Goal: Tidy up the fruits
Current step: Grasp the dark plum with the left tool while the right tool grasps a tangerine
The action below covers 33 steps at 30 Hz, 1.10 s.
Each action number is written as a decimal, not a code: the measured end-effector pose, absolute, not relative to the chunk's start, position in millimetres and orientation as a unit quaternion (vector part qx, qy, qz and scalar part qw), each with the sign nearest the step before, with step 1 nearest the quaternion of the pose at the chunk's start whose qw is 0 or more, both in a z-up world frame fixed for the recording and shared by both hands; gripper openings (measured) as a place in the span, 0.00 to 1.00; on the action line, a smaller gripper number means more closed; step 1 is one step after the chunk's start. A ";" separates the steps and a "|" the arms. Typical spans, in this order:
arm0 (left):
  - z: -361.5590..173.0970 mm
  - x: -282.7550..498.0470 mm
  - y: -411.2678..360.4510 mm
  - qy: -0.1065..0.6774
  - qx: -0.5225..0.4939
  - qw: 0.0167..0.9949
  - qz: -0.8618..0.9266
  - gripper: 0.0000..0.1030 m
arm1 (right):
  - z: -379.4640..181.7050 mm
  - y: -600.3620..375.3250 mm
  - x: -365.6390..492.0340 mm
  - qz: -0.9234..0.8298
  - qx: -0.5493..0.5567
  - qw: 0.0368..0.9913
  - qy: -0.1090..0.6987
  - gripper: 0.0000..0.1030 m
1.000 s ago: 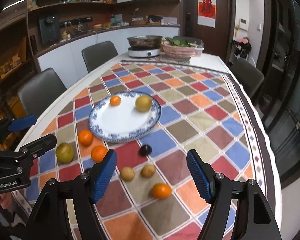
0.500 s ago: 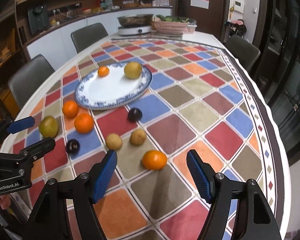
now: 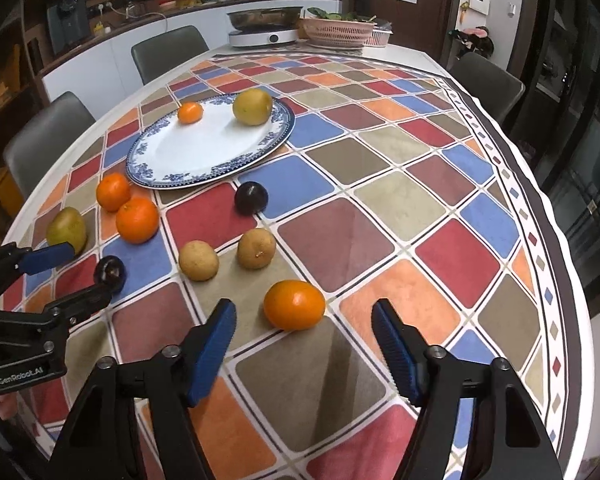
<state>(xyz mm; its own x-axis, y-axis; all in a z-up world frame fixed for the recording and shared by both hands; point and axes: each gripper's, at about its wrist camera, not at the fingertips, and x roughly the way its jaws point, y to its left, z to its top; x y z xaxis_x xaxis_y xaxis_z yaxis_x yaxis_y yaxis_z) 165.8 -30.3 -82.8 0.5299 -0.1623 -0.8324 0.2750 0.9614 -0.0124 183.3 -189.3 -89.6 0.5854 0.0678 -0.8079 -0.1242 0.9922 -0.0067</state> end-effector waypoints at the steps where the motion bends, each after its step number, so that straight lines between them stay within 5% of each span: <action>1: -84.4 167.0 -30.7 0.470 0.060 0.871 -0.126 0.59 | -91.5 -189.7 185.2 0.054 -0.030 0.888 0.455 0.61; 11: -94.5 176.1 -34.3 0.488 0.046 0.859 -0.149 0.29 | -106.1 -189.5 194.9 0.070 -0.028 0.880 0.470 0.43; 14: -94.6 175.4 -36.0 0.484 0.053 0.861 -0.147 0.28 | -107.2 -188.3 195.6 0.076 -0.027 0.879 0.470 0.36; 33: -59.2 159.8 -32.8 0.435 0.051 0.886 -0.155 0.28 | -78.1 -181.6 181.3 0.095 -0.020 0.894 0.437 0.36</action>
